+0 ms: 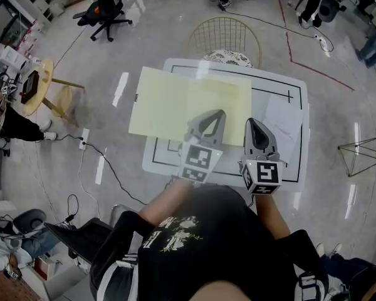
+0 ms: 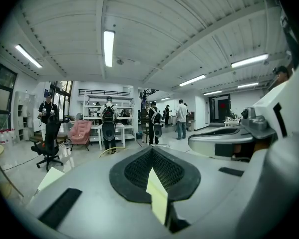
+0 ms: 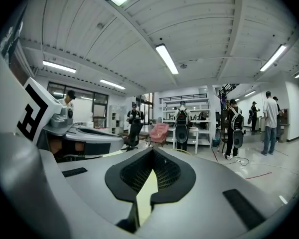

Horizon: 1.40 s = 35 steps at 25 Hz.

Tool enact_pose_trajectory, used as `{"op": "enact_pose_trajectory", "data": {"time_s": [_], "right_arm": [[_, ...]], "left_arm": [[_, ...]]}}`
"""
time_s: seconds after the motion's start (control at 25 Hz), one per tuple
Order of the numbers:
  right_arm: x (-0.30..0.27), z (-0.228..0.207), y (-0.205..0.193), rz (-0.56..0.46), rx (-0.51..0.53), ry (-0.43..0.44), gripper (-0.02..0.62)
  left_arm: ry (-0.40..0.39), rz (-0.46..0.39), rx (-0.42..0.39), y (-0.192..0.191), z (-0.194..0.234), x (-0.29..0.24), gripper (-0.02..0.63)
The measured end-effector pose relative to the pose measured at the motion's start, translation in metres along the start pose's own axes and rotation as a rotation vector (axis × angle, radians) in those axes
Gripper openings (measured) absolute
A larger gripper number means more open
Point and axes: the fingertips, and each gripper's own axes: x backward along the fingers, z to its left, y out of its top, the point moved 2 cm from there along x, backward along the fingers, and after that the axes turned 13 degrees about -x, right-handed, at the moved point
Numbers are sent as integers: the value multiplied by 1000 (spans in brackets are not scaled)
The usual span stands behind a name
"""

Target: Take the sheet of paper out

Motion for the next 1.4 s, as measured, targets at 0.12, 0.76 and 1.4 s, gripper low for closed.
{"op": "enact_pose_trajectory", "data": {"time_s": [0.12,0.76,1.4], "right_arm": [[0,-2,2,-1,-1,-2,0],[0,-11,10,-6,-13,1,0],[-2,-18,9,2,5,-9,0]], "left_arm": [[1,-1,1,2,-1,-3,-11],[7,0,-10,11,-4,-13,-11],[-4,2,-9,11,-10,-20,-11]]}}
